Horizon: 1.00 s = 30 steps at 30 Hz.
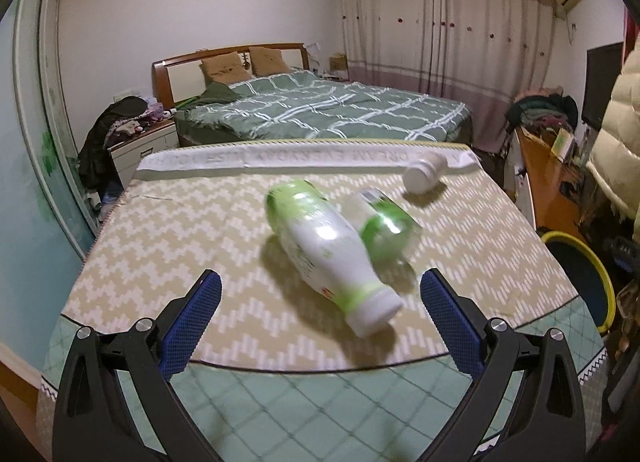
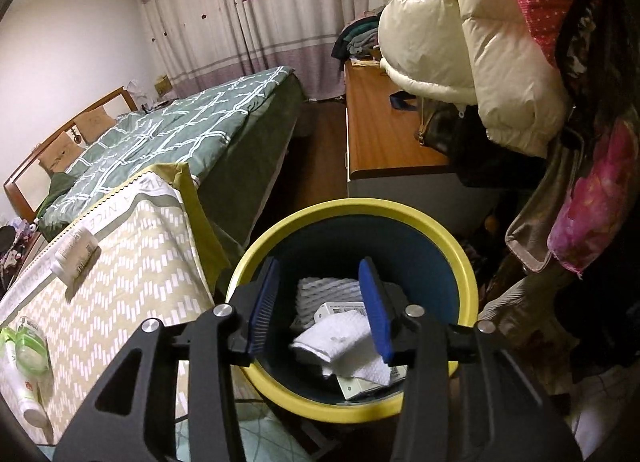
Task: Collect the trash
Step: 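Carry the tissue over the yellow bin and open the right gripper, then move the left gripper to the green-labelled coconut water bottle and grasp it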
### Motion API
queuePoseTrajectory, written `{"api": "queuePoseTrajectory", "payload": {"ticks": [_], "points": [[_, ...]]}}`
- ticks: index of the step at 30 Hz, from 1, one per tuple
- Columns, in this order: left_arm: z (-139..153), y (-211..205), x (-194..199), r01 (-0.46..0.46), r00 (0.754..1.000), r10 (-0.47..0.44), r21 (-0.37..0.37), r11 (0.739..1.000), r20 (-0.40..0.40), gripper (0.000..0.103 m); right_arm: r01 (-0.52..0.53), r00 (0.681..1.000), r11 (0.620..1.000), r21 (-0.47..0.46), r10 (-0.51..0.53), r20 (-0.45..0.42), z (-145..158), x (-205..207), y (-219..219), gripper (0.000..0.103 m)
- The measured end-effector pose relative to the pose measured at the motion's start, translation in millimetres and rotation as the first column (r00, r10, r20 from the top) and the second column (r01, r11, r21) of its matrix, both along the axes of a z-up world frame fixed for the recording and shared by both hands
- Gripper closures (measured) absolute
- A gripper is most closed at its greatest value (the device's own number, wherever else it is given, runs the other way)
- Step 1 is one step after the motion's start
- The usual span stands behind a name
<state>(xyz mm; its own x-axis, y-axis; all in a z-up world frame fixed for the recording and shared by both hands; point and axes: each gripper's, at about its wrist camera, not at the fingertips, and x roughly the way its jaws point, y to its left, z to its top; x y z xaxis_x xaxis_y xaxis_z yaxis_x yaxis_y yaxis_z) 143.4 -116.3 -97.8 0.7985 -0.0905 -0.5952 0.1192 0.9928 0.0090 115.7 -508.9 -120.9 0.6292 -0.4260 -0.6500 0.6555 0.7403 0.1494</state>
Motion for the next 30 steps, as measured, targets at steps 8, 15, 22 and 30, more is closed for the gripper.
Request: {"api": "queuePoseTrajectory", "payload": {"ticks": [8,15,22,30], "points": [[-13.6,-11.9,9.4,-0.041,0.997,0.043,0.034,0.999,-0.061,0.005,-0.018,1.0,0.999,-0.029,0.018,0.006,4.1,1.5,6.2,0.059],[-26.2,-13.7,25.7,-0.056,0.99,0.06,0.035,0.998,-0.126,0.005,-0.031,0.999,0.999,-0.007,0.031,0.02,3.4,0.8,5.2,0.058],[-33.7,-15.0,38.6,-0.04,0.982,0.041,0.007,0.999,-0.187,0.014,-0.044,0.999,0.999,0.0,0.044,0.026,3.5,2.0,5.1,0.058],[-36.1,-14.8,38.8,-0.009,0.979,0.01,0.002,1.0,-0.203,0.025,-0.045,0.999,0.999,0.007,0.045,0.028,2.7,1.8,3.1,0.058]]}}
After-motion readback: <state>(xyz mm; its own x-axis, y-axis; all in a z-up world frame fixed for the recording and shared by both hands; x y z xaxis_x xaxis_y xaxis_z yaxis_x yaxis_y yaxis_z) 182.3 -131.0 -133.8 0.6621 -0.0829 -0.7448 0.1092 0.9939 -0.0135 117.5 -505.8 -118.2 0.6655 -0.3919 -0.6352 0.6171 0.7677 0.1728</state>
